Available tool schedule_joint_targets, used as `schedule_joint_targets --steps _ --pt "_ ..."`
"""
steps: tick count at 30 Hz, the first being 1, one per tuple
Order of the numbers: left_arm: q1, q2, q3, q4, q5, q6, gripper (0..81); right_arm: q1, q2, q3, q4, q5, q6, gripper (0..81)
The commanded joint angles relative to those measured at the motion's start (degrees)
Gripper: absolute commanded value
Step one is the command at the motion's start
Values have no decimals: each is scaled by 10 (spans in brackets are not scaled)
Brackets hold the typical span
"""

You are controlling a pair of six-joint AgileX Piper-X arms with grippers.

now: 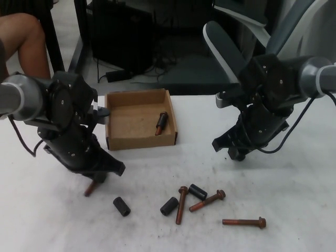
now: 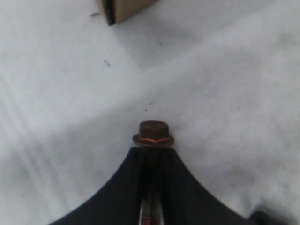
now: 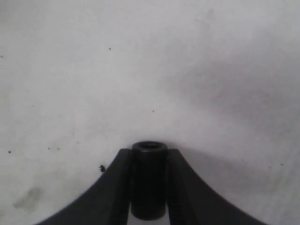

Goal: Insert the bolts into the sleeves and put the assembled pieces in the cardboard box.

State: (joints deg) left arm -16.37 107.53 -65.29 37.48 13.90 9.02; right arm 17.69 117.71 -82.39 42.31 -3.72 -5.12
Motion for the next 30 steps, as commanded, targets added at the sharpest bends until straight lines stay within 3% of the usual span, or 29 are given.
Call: schedule_joint_targets --steps 1,5,11,20,26,30 --pt "-3 4 0 -41 77 -5 3 0 0 2 -28 -72 -22 2" --pt "-3 4 0 -101 115 -61 4 -8 0 2 -70 -162 -30 2" --pt "1 -9 0 -174 177 -64 6 -35 -1 2 -126 -296 -58 2" --pt "56 -34 0 -390 297 -149 6 -93 -16 2 -148 -482 -92 2" --pt "60 -37 0 -575 401 -173 6 -92 -19 2 -198 -626 -92 2" --pt "56 -37 0 -625 446 -200 6 -78 -19 2 -258 -654 -68 2"
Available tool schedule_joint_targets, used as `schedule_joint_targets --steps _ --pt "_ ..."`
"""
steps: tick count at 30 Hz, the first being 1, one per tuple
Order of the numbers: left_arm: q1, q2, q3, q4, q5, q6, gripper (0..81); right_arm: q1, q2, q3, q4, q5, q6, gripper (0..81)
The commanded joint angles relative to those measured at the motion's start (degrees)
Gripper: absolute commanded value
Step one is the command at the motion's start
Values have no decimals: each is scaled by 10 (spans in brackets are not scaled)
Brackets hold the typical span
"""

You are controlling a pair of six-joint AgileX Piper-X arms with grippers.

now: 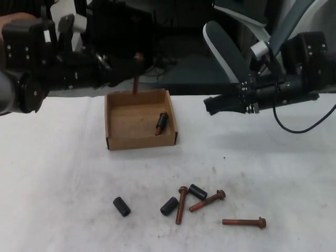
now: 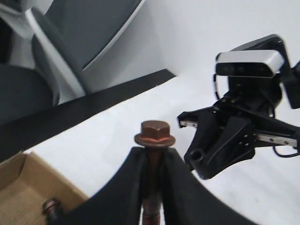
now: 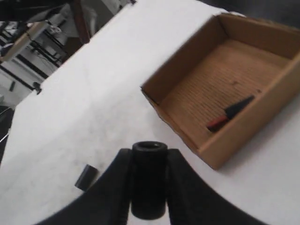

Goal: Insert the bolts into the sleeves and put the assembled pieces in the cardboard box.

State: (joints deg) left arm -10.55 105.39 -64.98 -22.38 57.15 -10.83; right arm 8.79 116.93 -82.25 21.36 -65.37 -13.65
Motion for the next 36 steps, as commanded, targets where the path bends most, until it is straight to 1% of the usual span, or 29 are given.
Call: schedule_joint_targets --steps 1,4,9,13,15,18,24,31,36 --pt "-3 -15 -3 -31 22 -4 6 14 -11 1 -62 -46 25 2" --pt "-6 -15 -3 -41 41 -4 6 22 -11 1 -107 -71 59 2" --pt "-12 -15 -3 -79 52 -12 6 30 -11 1 -172 -109 106 2" --pt "-16 -15 -3 -131 61 -48 6 37 -11 1 -188 -109 125 2" --pt "-16 -15 -3 -150 61 -60 6 44 -11 1 -188 -121 137 2" --pt "-16 -15 -3 -167 63 -74 6 56 -11 1 -187 -133 137 2" --pt "-16 -15 -3 -168 73 -85 6 76 -10 1 -195 -133 137 2" --pt "-16 -15 -3 -168 73 -93 6 84 -5 1 -195 -130 137 2" --pt "-26 -15 -3 -168 73 -98 6 84 -5 1 -195 -130 142 2"
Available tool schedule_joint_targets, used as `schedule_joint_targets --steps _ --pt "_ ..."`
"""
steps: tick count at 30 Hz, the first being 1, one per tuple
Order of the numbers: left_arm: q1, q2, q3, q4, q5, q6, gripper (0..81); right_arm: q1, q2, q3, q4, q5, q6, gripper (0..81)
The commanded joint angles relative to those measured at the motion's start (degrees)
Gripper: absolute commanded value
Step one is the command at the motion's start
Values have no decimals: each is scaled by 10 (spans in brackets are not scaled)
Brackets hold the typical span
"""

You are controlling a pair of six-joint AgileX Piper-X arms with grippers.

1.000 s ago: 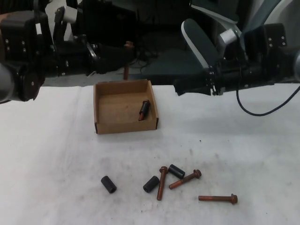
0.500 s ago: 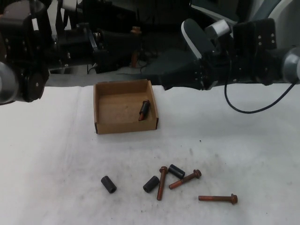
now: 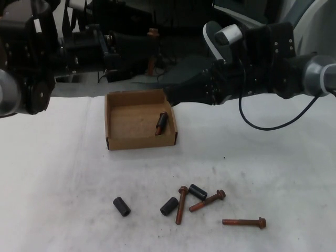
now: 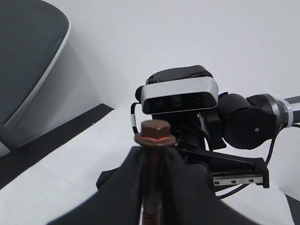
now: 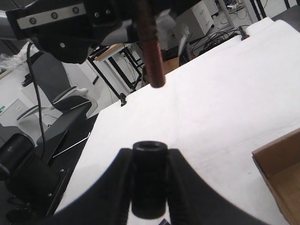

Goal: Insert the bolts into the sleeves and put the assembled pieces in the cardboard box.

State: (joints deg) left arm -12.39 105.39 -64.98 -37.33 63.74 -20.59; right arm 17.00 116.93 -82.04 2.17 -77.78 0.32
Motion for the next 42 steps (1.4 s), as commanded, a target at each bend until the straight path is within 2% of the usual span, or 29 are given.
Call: schedule_joint_targets --steps 1,10,18,42 --pt "-10 -15 -3 -19 7 0 6 2 -5 -1 -3 -6 2 2" --pt "-32 -3 -3 -20 4 0 6 2 -5 -1 -4 -6 10 2" --pt "-32 -4 -3 -20 4 0 6 2 -5 -1 -5 -6 15 2" --pt "-32 -4 -2 -20 7 0 6 3 8 -1 -201 4 177 2"
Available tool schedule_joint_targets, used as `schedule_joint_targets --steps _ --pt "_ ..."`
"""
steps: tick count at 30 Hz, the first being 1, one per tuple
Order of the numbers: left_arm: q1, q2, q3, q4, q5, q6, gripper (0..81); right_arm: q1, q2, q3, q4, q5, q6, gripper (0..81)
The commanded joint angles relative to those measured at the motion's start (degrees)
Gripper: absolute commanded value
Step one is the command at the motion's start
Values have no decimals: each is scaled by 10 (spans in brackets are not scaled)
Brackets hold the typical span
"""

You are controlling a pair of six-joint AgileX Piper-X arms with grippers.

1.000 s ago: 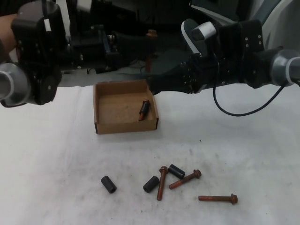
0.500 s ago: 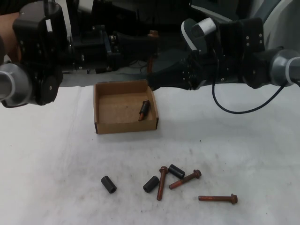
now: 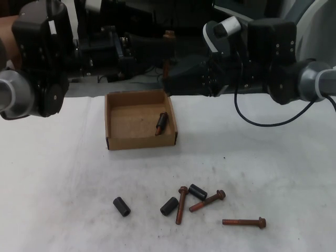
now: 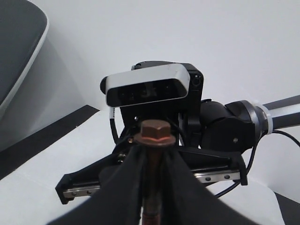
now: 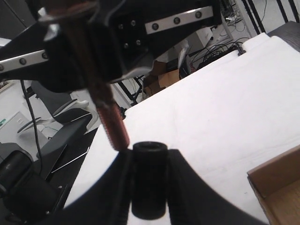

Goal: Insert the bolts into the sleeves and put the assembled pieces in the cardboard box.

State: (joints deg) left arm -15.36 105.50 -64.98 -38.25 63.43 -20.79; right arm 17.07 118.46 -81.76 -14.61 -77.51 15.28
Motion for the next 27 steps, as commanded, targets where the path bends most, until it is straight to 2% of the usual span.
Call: schedule_joint_targets --steps 1,27 --pt "-2 -5 -2 -10 10 2 6 2 -7 -4 -33 1 28 2" --pt "9 -5 -2 -10 5 6 6 22 -7 -4 -33 -17 40 2"
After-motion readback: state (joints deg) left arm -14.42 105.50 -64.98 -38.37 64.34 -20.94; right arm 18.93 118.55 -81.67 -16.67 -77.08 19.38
